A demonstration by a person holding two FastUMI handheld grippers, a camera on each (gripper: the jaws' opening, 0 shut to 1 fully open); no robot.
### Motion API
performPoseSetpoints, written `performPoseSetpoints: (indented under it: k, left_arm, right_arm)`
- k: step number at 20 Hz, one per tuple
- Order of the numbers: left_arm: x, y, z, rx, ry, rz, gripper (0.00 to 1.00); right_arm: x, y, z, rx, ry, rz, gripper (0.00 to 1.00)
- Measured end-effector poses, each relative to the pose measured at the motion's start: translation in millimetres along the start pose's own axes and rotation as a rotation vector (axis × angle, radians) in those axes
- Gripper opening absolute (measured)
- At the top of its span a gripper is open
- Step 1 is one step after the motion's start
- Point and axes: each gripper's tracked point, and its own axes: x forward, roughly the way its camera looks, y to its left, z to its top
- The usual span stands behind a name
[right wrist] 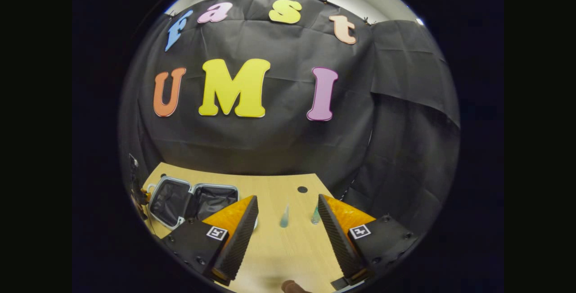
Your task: First open the suitcase, pack the skin care products into it, and then close the suitcase.
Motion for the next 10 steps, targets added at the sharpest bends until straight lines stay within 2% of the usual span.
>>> performPoseSetpoints:
  k: [2, 3, 5, 6, 10]
  left_arm:
    - [-13, -3, 4, -0.010, -0.010, -0.012, 0.43]
    - [-20, -1, 7, -0.011, -0.017, -0.001, 0.58]
    - [-37, -4, 14, -0.039, -0.035, 0.002, 0.70]
    - [-48, -8, 20, -0.054, -0.050, 0.005, 0.84]
    - [-91, -43, 41, -0.052, -0.096, 0.028, 0.93]
  right_arm:
    - [-1, -3, 0, 0.003, -0.007, 0.007, 0.80]
    - [0, -5, -2, 0.003, -0.006, 0.014, 0.80]
    - [4, -8, -7, 0.007, 0.002, 0.032, 0.80]
    - [7, -11, -9, 0.015, 0.005, 0.043, 0.80]
    - [22, -28, -23, 0.018, 0.021, 0.098, 0.80]
